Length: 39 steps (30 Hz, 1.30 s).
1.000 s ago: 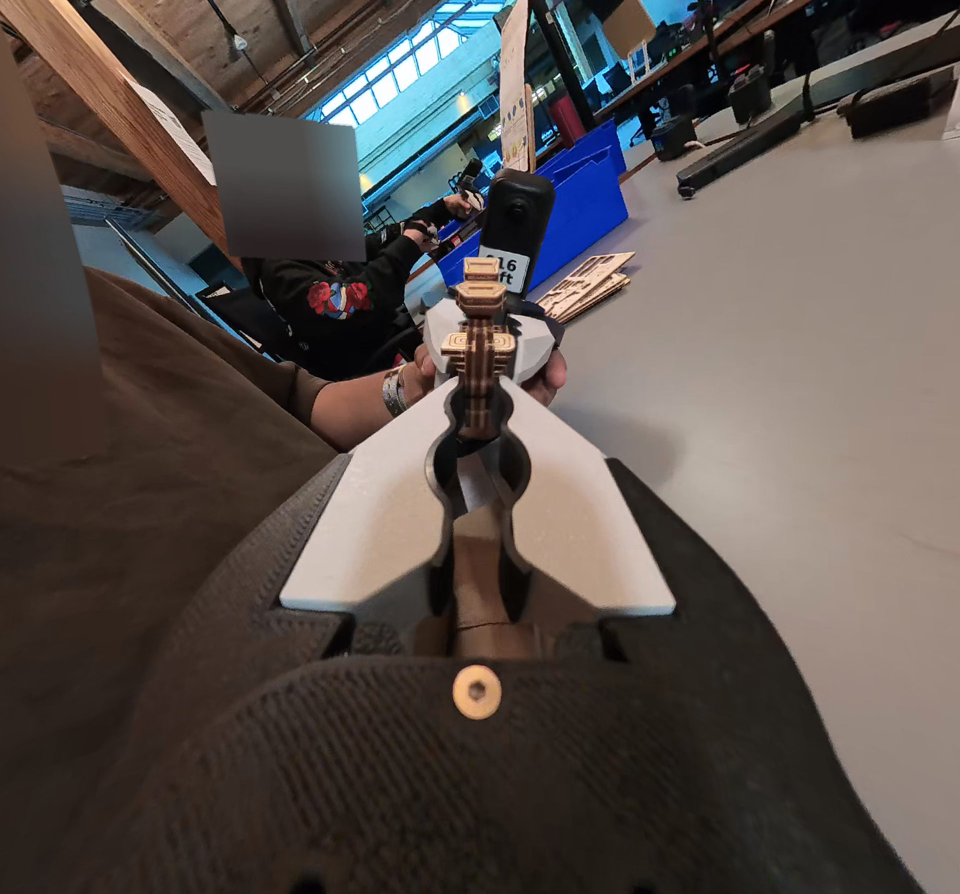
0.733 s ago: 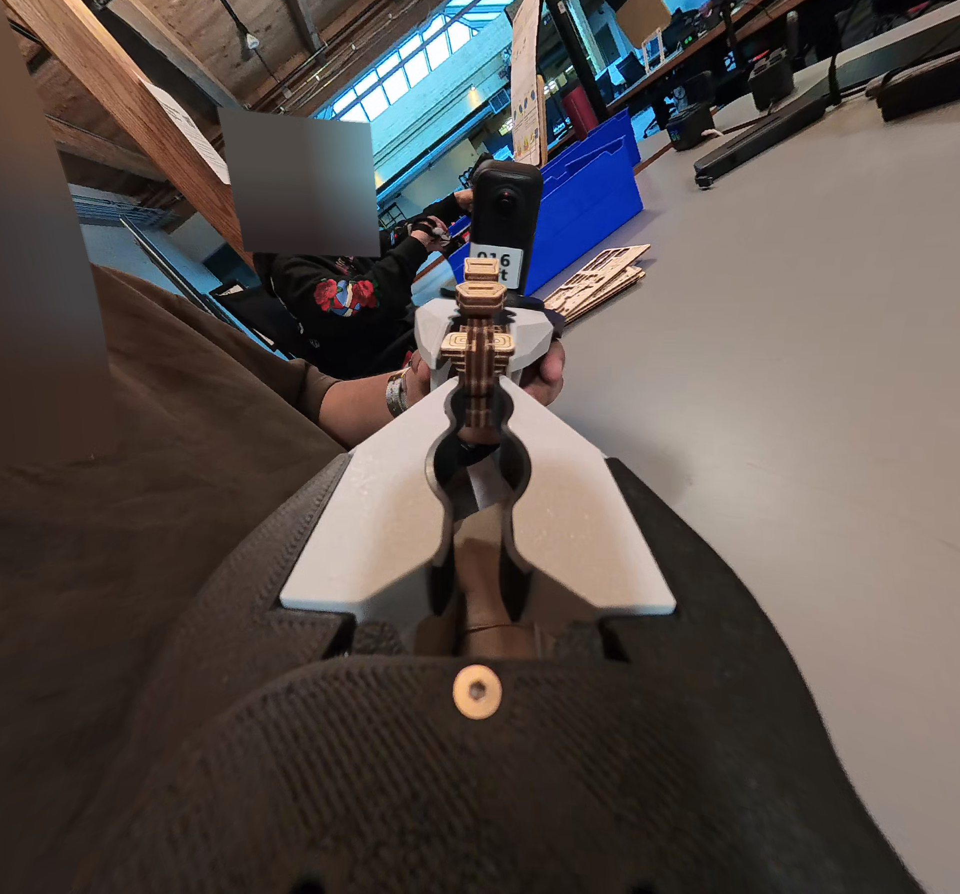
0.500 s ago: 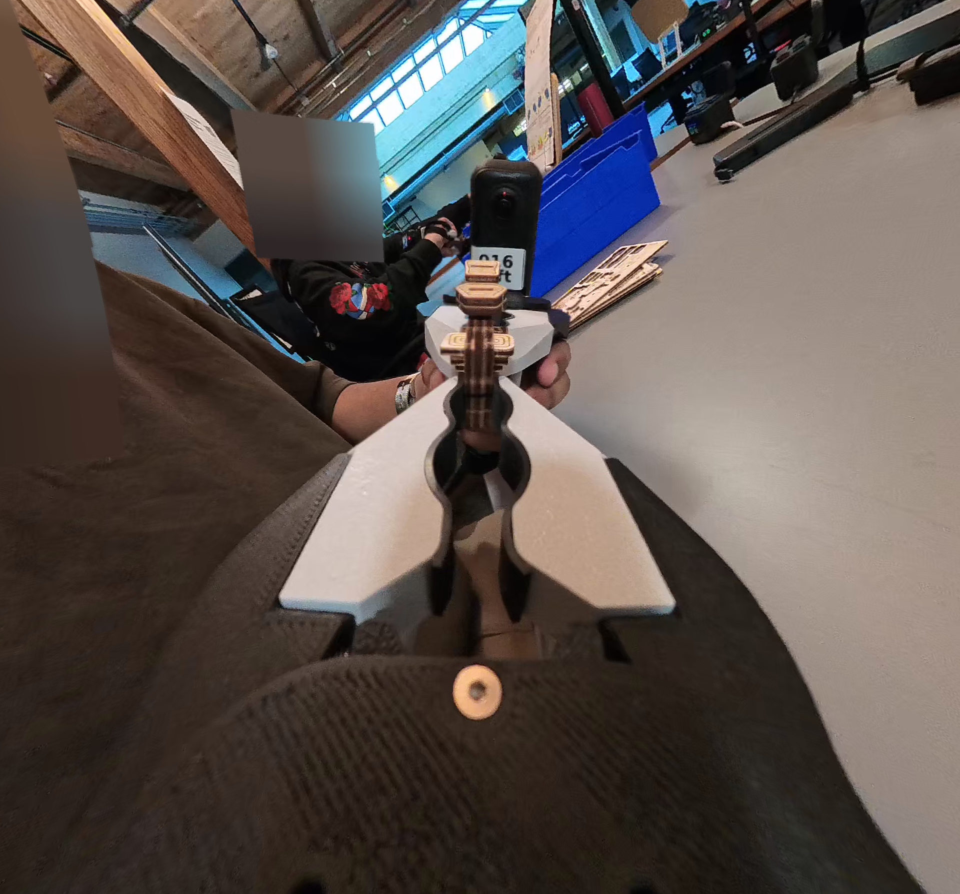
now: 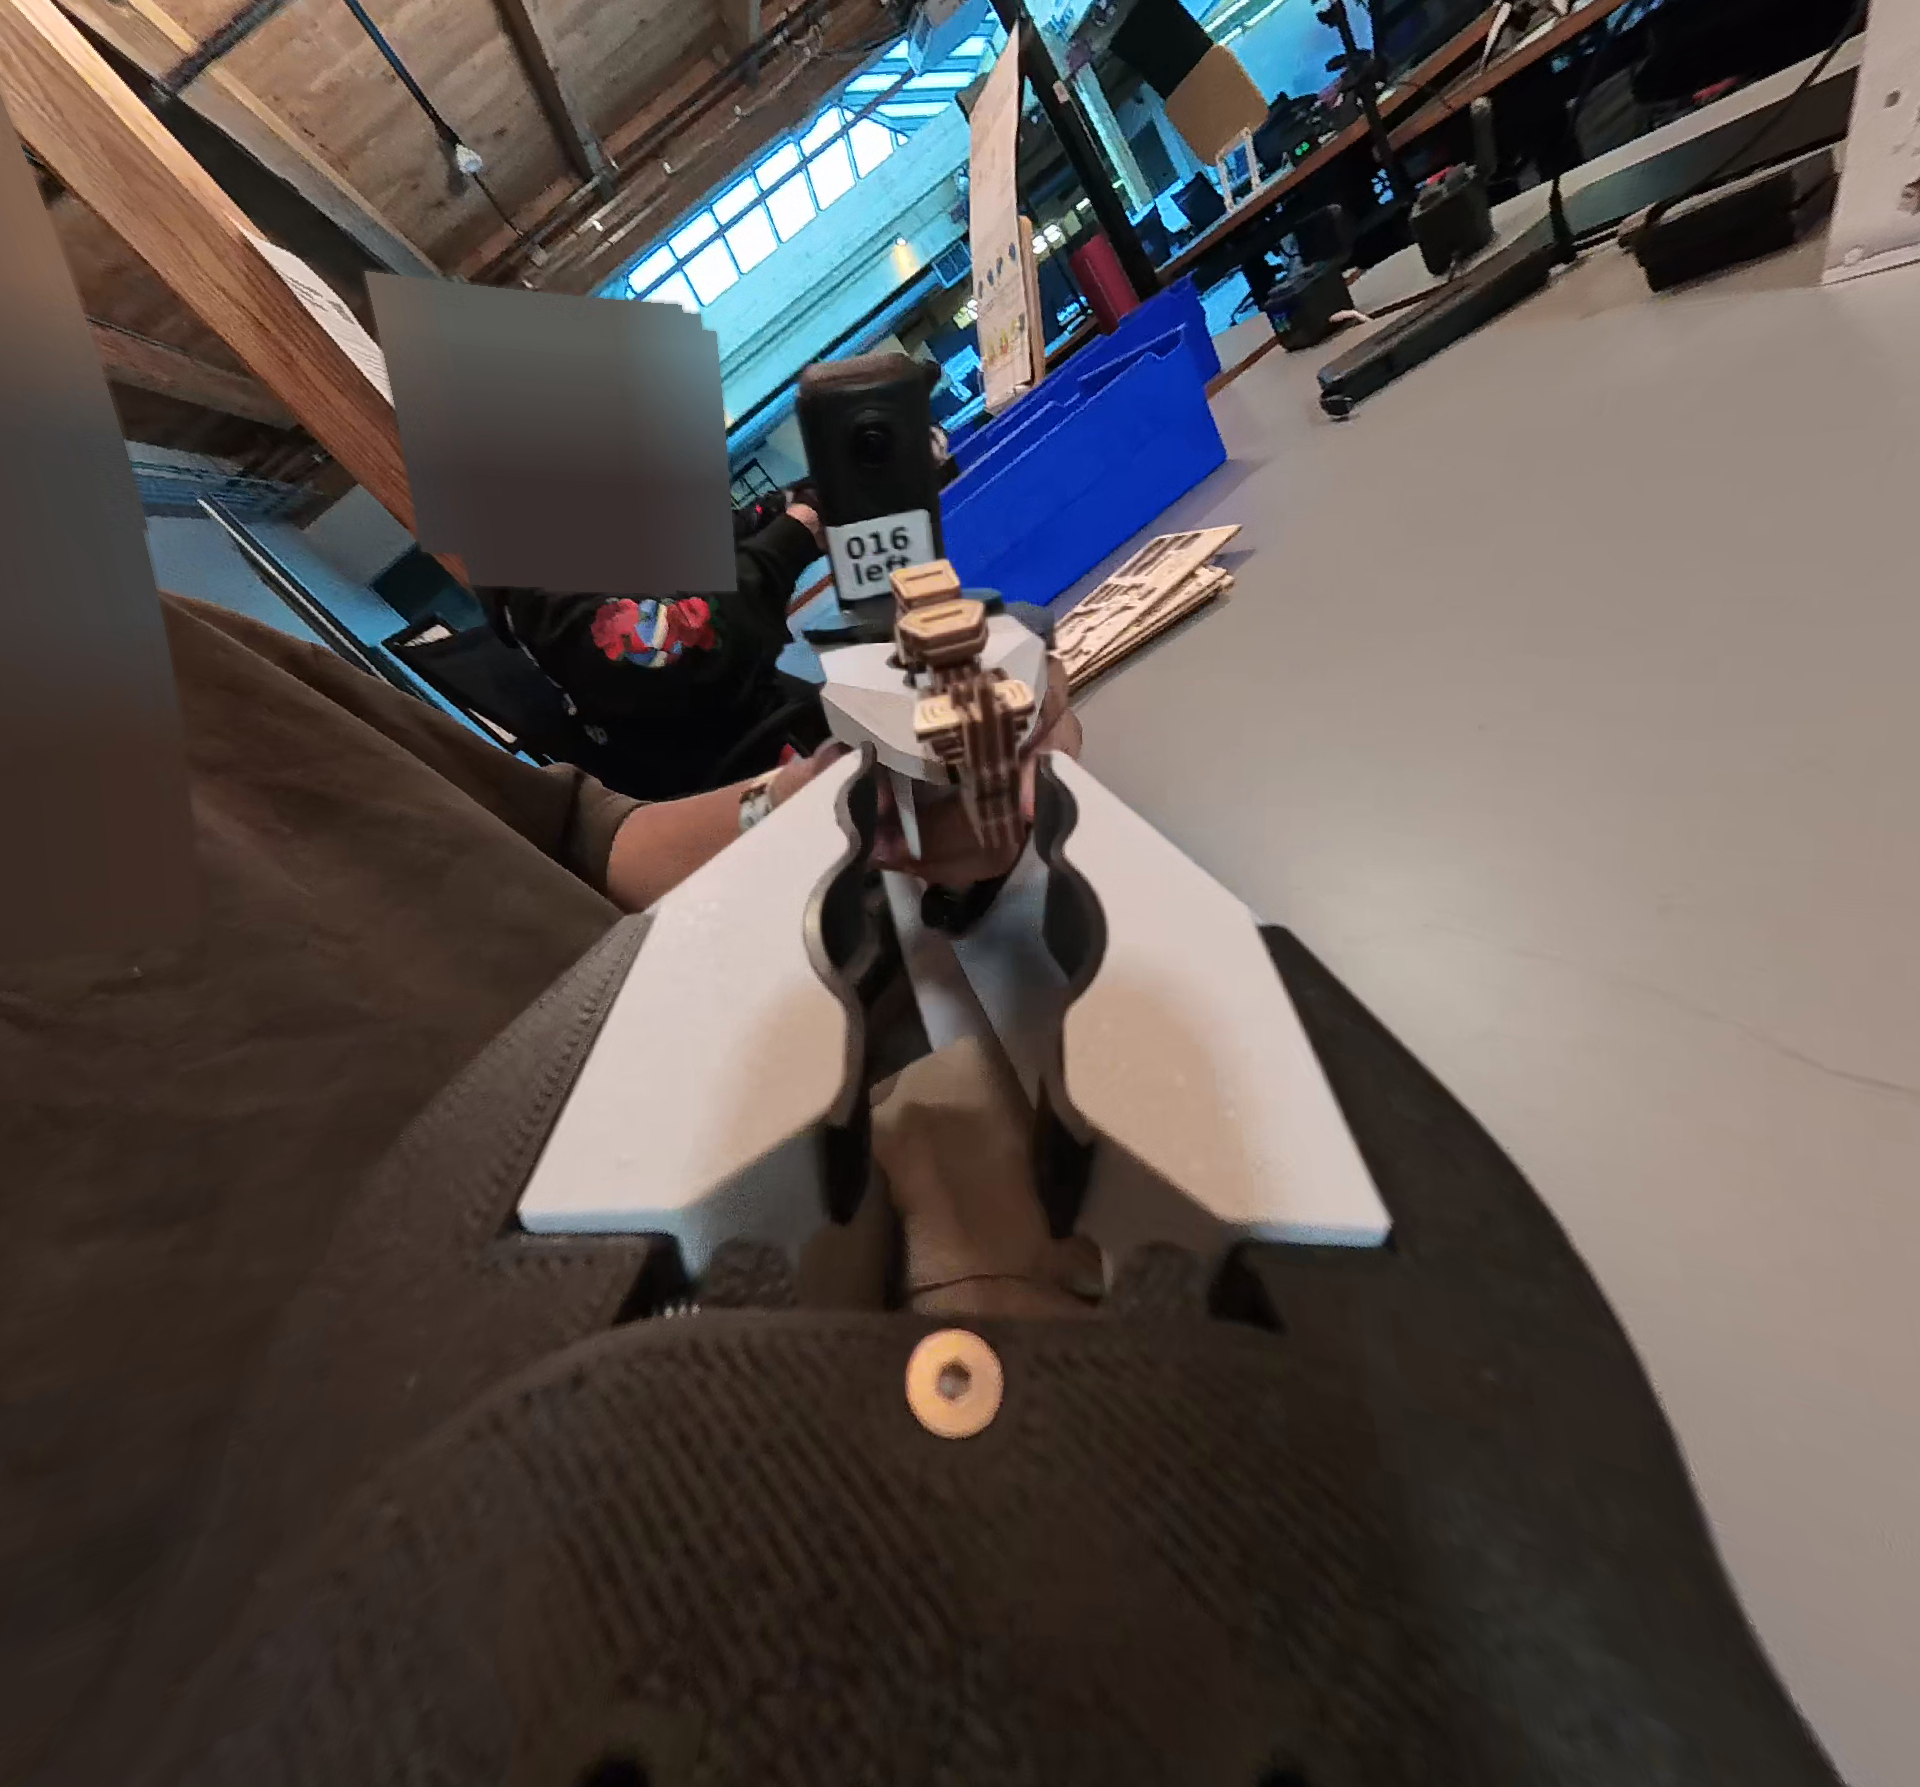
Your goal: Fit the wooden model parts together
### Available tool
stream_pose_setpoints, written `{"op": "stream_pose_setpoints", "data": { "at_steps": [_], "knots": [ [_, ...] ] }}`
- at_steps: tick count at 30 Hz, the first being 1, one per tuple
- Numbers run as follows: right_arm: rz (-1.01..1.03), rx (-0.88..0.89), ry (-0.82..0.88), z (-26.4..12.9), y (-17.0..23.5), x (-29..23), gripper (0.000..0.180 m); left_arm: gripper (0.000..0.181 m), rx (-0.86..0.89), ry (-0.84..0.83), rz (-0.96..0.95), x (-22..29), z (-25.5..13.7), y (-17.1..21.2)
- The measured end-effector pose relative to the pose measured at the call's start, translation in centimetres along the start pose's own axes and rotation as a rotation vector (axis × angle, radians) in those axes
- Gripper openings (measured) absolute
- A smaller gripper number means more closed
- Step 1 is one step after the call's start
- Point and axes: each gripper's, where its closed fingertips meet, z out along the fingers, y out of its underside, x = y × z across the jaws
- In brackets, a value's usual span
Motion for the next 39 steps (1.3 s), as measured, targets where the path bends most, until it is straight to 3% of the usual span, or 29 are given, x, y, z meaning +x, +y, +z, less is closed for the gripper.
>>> {"op": "stream_pose_setpoints", "data": {
  "at_steps": [5,14,26,39],
  "knots": [
    [-0.126,-0.032,0.084,-0.6,-0.2,0.9,0.032,0.007,-0.16,-0.12,0.199,-1.8,-0.7,1.9],
    [-0.583,-0.232,0.236,-0.1,1.7,0.8,0.021,0.007,-0.27,-0.197,0.494,-2.0,-0.7,3.1],
    [-0.666,-0.313,0.315,-0.6,2.4,1.9,0.018,0.008,-0.365,-0.41,1.026,-2.7,-0.7,2.7],
    [-0.746,-0.382,0.344,-0.2,3.4,2.0,0.016,0.008,-0.378,-0.343,0.871,-2.9,-0.7,3.7]
  ]
}}
